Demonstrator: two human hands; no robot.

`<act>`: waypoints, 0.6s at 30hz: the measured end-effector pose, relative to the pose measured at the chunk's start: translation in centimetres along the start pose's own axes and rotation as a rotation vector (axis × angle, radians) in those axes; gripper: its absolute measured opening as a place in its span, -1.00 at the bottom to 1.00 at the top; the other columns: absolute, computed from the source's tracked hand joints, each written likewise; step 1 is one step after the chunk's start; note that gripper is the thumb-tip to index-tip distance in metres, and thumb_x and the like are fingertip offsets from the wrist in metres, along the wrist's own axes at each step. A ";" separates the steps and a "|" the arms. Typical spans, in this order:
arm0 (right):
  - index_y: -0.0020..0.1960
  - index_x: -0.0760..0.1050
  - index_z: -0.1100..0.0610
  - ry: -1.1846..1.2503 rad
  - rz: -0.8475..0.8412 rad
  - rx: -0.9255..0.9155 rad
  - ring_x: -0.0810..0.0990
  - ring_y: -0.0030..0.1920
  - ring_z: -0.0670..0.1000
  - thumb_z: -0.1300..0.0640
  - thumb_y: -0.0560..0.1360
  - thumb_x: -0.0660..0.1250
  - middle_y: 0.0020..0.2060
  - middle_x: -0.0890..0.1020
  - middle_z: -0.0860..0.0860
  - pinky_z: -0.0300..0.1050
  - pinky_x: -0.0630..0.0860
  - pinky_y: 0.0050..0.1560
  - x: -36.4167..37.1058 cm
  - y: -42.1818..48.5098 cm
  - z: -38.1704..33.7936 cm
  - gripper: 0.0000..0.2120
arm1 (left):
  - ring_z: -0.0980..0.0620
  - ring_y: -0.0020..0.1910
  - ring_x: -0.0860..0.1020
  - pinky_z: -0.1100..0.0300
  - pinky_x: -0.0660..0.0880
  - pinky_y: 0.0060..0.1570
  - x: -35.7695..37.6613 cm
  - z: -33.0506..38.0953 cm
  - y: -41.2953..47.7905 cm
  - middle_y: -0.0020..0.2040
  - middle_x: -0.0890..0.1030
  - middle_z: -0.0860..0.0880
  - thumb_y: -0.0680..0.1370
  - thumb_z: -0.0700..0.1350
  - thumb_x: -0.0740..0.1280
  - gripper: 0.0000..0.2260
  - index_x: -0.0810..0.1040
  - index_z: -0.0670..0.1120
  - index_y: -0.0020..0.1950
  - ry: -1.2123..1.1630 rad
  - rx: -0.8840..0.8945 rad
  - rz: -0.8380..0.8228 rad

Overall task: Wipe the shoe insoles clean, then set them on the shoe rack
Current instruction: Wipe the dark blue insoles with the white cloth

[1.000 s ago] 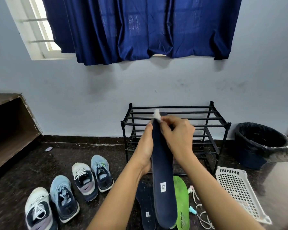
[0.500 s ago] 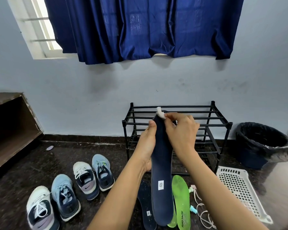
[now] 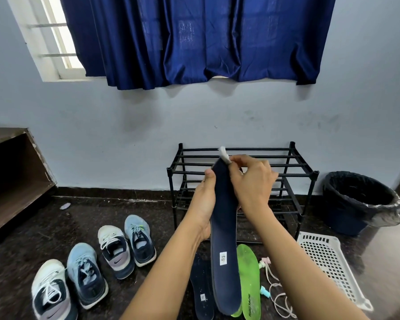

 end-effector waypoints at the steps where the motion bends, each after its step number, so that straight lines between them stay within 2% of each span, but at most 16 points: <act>1: -0.01 0.63 -0.07 0.016 -0.016 -0.019 0.46 -0.02 0.08 0.05 0.49 0.30 -0.16 0.67 -0.08 0.02 0.22 0.01 0.2 -0.3 -0.1 -0.84 | -0.02 -0.23 0.67 0.18 0.57 -0.31 -0.1 0.0 0.0 -0.13 0.71 -0.13 0.63 0.23 0.06 -0.51 0.59 -0.09 0.19 0.002 -0.001 0.005; 4: -0.05 0.64 -0.06 0.017 -0.059 -0.152 0.46 -0.06 0.08 0.06 0.45 0.33 -0.18 0.67 -0.08 0.02 0.22 -0.03 1.1 -2.5 -0.9 -0.86 | -0.03 -0.23 0.68 0.18 0.57 -0.34 -0.8 0.3 0.2 -0.14 0.70 -0.13 0.63 0.24 0.05 -0.50 0.60 -0.08 0.16 -0.028 -0.013 0.034; 7: -0.09 0.64 -0.08 -0.052 -0.016 -0.203 0.47 -0.11 0.09 0.03 0.43 0.36 -0.23 0.67 -0.08 0.04 0.23 -0.07 1.0 -2.5 -1.2 -0.89 | -0.05 -0.24 0.67 0.17 0.57 -0.32 -1.1 0.4 0.1 -0.16 0.70 -0.14 0.63 0.23 0.06 -0.51 0.61 -0.09 0.12 -0.020 -0.007 0.049; 12: -0.01 0.63 -0.09 -0.056 -0.016 0.007 0.44 0.01 0.06 0.01 0.49 0.29 -0.16 0.67 -0.08 0.07 0.23 0.04 0.0 -0.1 0.3 -0.84 | -0.07 -0.10 0.69 0.10 0.61 -0.13 -0.4 -0.1 -0.2 -0.06 0.71 -0.15 0.64 0.22 0.03 -0.50 0.61 -0.09 0.15 0.049 0.001 0.011; 15: 0.00 0.63 -0.07 -0.003 -0.056 -0.034 0.43 0.00 0.06 0.06 0.49 0.30 -0.15 0.66 -0.08 0.02 0.19 0.02 0.1 -1.2 0.0 -0.84 | -0.03 -0.17 0.68 0.16 0.58 -0.26 -0.6 0.0 -0.1 -0.10 0.71 -0.13 0.64 0.24 0.03 -0.49 0.61 -0.08 0.17 0.056 -0.003 0.014; 18: -0.08 0.65 -0.05 0.002 -0.075 -0.183 0.47 -0.10 0.08 0.07 0.43 0.34 -0.23 0.66 -0.08 -0.01 0.17 -0.06 0.8 -3.4 -0.7 -0.87 | -0.03 -0.26 0.68 0.19 0.56 -0.35 -1.0 0.6 0.0 -0.19 0.70 -0.13 0.63 0.25 0.03 -0.47 0.62 -0.09 0.13 0.013 -0.017 0.041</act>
Point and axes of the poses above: each hand's wrist, its own y-axis towards the middle knuckle, its own x-axis out of the palm, z = x × y, the point moved 2 cm from there along y, towards the middle knuckle
